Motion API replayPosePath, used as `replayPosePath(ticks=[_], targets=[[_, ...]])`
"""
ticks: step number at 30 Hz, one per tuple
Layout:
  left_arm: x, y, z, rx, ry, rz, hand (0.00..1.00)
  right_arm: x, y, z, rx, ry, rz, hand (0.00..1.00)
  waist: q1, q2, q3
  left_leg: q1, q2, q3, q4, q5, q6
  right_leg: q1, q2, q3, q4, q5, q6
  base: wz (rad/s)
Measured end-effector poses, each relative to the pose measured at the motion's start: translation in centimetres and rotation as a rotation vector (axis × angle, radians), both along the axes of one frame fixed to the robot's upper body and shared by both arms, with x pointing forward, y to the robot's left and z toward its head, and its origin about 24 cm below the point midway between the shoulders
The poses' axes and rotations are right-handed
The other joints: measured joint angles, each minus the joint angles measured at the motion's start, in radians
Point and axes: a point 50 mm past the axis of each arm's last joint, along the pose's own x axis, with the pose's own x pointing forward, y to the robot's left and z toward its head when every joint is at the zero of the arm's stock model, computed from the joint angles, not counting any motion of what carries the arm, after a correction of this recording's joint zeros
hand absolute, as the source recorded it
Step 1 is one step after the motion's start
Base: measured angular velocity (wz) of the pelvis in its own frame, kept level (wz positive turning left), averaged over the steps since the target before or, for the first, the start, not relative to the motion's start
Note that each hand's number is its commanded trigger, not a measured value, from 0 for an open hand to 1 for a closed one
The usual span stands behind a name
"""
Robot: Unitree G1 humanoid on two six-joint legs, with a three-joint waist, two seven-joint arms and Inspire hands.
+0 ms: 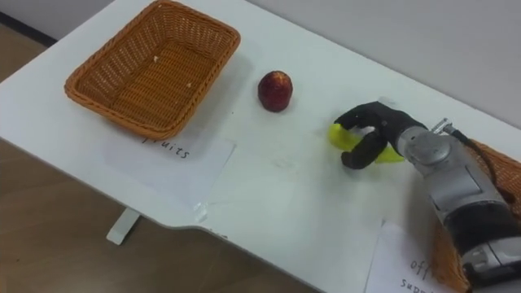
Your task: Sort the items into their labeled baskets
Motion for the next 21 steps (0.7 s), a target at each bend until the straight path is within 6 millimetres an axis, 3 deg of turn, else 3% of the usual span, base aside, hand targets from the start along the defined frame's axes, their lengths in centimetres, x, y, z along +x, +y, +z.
replayPosePath(ticks=[6, 11, 18, 21], targets=[[0.1, 0.2, 0.1, 0.005, -0.012, -0.006, 0.00, 0.0, 0.2, -0.1, -0.001, 0.003, 0.013, 1.00, 0.001, -0.003, -0.0021, 0.004, 0.000, 0.001, 0.001, 0.000, 0.000, 0.001, 0.000, 0.006, 0.000, 0.000, 0.000, 0.00], [0.1, 0.3, 0.2, 0.010, -0.019, -0.004, 0.00, -0.4, 0.9, -0.9, -0.002, 0.046, 0.061, 1.00, 0.001, 0.001, 0.0023, 0.022, -0.001, 0.000, -0.007, -0.001, -0.001, 0.017, 0.000, 0.004, -0.002, 0.000, 0.000, 0.00], [0.3, 0.6, 0.3, 0.015, -0.039, 0.037, 0.00, -0.7, 2.6, -0.3, 0.045, 0.052, 0.164, 1.00, -0.001, 0.001, -0.0027, 0.020, -0.001, 0.000, -0.006, 0.000, -0.001, 0.017, -0.001, -0.005, -0.002, 0.000, 0.000, -0.01], [0.3, 0.3, 0.2, 0.006, -0.040, 0.044, 0.00, -0.9, 3.0, -0.3, 0.049, 0.055, 0.193, 1.00, -0.003, 0.012, -0.0028, 0.025, -0.004, -0.001, -0.004, 0.000, 0.000, 0.024, -0.003, -0.004, -0.002, 0.000, 0.000, 0.00]])
